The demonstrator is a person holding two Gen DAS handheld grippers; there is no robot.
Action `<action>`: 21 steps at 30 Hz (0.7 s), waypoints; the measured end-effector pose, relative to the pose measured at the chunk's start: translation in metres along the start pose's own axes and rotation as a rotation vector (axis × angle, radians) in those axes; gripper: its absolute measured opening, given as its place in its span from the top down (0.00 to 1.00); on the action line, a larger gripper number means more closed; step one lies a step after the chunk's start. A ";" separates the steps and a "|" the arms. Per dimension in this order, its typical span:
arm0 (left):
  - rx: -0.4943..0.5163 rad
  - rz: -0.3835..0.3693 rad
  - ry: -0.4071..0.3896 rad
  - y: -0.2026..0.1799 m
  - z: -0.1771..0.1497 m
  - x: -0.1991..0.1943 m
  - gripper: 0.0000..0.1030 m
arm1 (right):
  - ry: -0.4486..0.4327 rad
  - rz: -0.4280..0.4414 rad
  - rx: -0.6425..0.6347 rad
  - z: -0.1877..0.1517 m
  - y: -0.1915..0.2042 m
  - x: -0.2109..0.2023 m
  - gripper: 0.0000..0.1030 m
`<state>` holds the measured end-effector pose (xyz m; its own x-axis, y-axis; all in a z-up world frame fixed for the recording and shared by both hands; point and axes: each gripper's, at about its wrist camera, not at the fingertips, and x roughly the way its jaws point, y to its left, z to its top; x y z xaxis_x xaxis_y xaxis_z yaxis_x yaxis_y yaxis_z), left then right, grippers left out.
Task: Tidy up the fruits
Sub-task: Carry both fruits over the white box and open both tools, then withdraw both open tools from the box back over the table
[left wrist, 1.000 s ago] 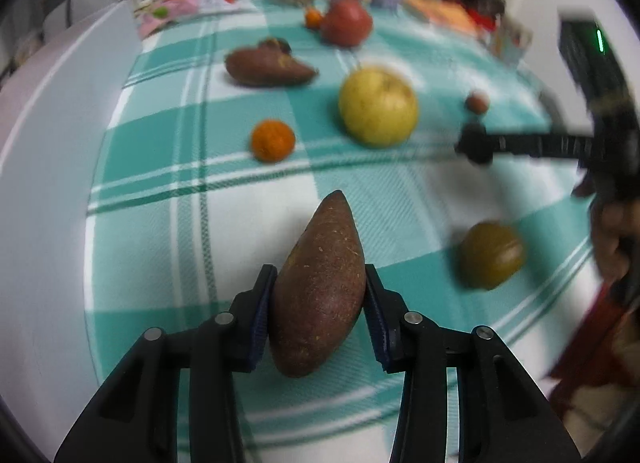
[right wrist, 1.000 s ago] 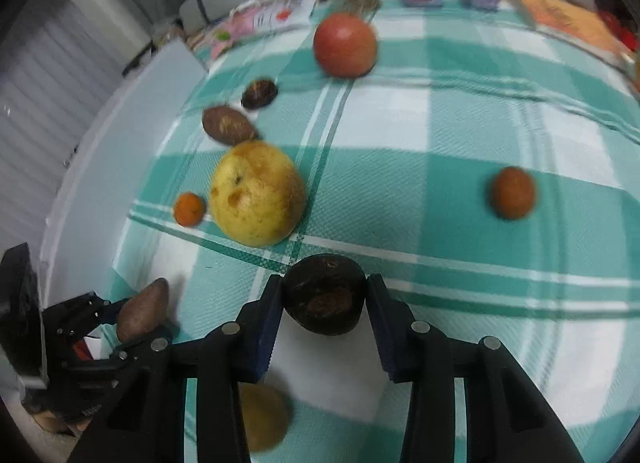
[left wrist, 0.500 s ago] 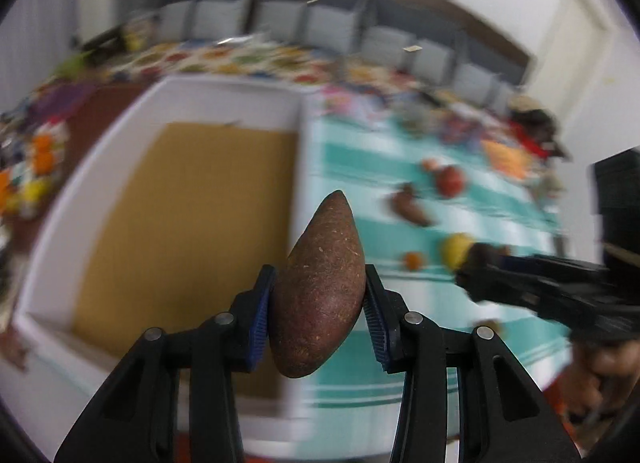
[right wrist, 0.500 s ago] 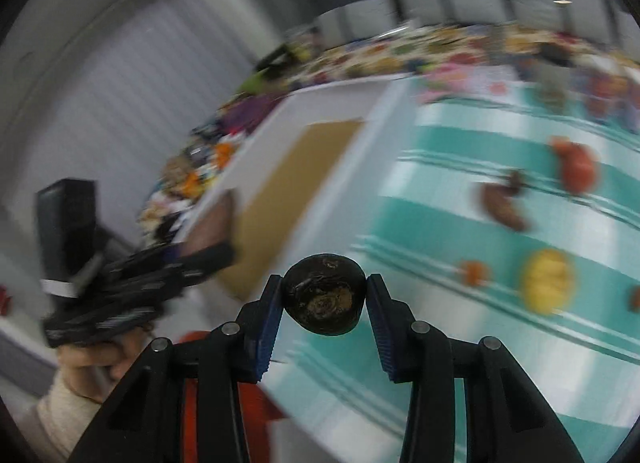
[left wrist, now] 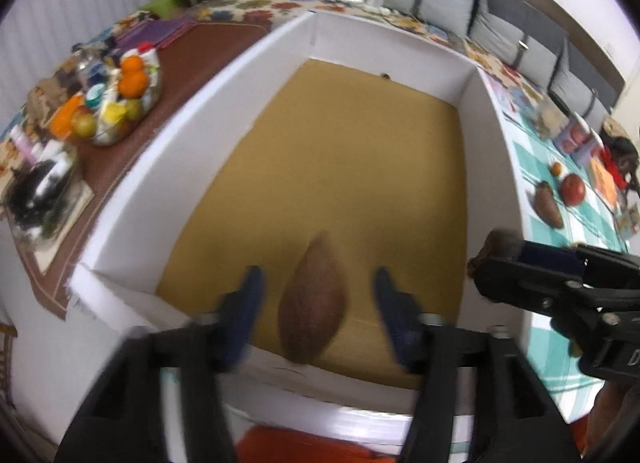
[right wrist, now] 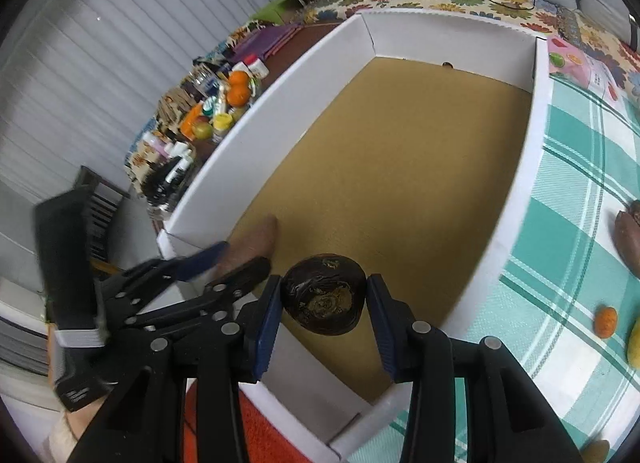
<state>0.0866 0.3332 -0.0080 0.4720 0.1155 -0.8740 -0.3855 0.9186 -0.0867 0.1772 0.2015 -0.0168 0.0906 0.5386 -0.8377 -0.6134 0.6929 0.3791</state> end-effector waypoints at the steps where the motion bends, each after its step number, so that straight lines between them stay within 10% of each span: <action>1: -0.011 0.005 -0.017 0.003 -0.001 -0.003 0.25 | -0.013 -0.005 0.001 0.000 0.001 -0.002 0.43; 7: -0.009 0.021 -0.176 -0.010 -0.002 -0.031 0.24 | -0.158 -0.050 0.009 -0.010 -0.012 -0.051 0.14; 12: 0.126 -0.135 -0.274 -0.072 -0.007 -0.041 0.18 | -0.265 -0.173 -0.010 -0.054 -0.056 -0.107 0.07; 21: 0.396 -0.043 -0.097 -0.174 -0.023 0.022 0.16 | -0.285 -0.597 0.134 -0.210 -0.232 -0.169 0.05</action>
<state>0.1458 0.1675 -0.0233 0.5605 0.0915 -0.8231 -0.0373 0.9957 0.0853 0.1400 -0.1510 -0.0456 0.5984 0.1371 -0.7894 -0.2925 0.9546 -0.0559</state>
